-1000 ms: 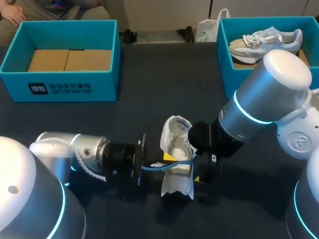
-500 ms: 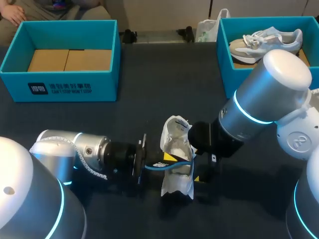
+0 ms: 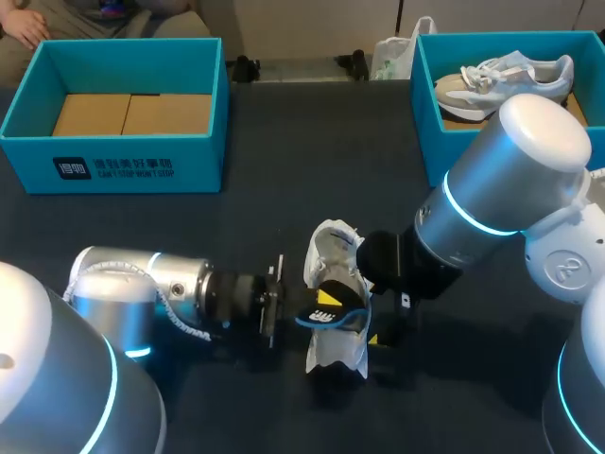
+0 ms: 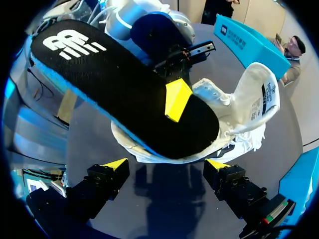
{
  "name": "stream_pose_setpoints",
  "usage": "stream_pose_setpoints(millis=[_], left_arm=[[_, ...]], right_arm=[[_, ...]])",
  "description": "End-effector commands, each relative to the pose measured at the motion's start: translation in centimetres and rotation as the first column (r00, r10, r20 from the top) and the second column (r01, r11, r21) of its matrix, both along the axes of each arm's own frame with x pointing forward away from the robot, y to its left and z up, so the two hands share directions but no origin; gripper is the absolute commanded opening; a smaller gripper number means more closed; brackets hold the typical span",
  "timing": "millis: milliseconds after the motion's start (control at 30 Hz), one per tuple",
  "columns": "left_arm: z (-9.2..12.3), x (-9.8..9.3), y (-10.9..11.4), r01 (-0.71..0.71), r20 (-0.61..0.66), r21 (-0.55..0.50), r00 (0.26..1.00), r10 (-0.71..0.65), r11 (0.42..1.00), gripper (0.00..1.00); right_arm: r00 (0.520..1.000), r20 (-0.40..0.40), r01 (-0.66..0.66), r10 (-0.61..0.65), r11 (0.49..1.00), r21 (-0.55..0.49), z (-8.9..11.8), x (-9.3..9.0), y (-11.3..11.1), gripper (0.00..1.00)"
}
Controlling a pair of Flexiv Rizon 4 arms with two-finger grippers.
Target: Take the shoe out of the shoebox, open the shoe tongue, remove and reinsert the insole, then place the shoe into the shoebox
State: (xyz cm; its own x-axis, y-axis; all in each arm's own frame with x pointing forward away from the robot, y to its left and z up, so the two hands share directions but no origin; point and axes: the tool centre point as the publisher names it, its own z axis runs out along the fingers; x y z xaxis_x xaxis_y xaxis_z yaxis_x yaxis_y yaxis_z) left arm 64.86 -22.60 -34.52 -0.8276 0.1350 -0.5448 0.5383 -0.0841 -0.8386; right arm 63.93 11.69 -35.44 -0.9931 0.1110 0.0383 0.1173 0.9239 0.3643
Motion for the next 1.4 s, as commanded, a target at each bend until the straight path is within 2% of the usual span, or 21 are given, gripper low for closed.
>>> stream_pose_setpoints(millis=[33, 333, 400, 467, 567, 733, 867, 1033, 1400], left_arm=[[-0.3, -0.2, -0.5, -0.023, 0.005, 0.013, 1.0, 0.023, 1.0, 0.0], [0.5, -0.4, -0.1, -0.022, 0.001, -0.01, 1.0, 0.022, 1.0, 0.0], [0.8, -0.5, 0.0, -0.017, 0.001, -0.015, 1.0, 0.017, 1.0, 0.09], [1.1, -0.6, 0.2, -0.015, 0.001, -0.022, 1.0, 0.015, 1.0, 0.12], [1.4, -0.6, 0.3, -0.016, 0.003, -0.03, 1.0, 0.016, 0.999, 0.25], [2.2, -0.9, 0.4, -0.013, 0.007, -0.051, 1.0, 0.013, 0.999, 0.24], [2.7, -1.3, 0.3, 0.002, 0.018, -0.054, 1.0, -0.001, 0.999, 0.31], [3.0, -1.7, 0.3, 0.008, 0.027, -0.059, 1.0, -0.006, 0.998, 0.33], [3.7, -2.6, 0.0, 0.023, 0.057, -0.046, 0.998, -0.021, 0.999, 0.32]], right_arm=[[1.0, 0.001, 0.001, -0.001, 1.0, 0.001, 0.0, -0.1, -0.1, 1.0], [1.0, 0.001, 0.001, -0.001, 1.0, 0.001, 0.0, -0.1, -0.1, 1.0], [1.0, 0.001, 0.001, -0.001, 1.0, 0.001, 0.0, -0.1, -0.1, 1.0], [1.0, 0.001, 0.001, -0.001, 1.0, 0.001, 0.0, -0.1, -0.1, 1.0], [1.0, 0.001, 0.001, -0.001, 1.0, 0.001, 0.0, -0.1, -0.1, 1.0], [1.0, 0.001, 0.001, -0.001, 1.0, 0.001, 0.0, -0.1, -0.1, 1.0], [1.0, 0.001, 0.001, -0.001, 1.0, 0.001, 0.0, -0.1, -0.1, 1.0], [1.0, 0.001, 0.001, -0.001, 1.0, 0.001, 0.0, -0.1, -0.1, 1.0], [1.0, 0.001, 0.001, -0.001, 1.0, 0.001, 0.0, -0.1, -0.1, 1.0]])
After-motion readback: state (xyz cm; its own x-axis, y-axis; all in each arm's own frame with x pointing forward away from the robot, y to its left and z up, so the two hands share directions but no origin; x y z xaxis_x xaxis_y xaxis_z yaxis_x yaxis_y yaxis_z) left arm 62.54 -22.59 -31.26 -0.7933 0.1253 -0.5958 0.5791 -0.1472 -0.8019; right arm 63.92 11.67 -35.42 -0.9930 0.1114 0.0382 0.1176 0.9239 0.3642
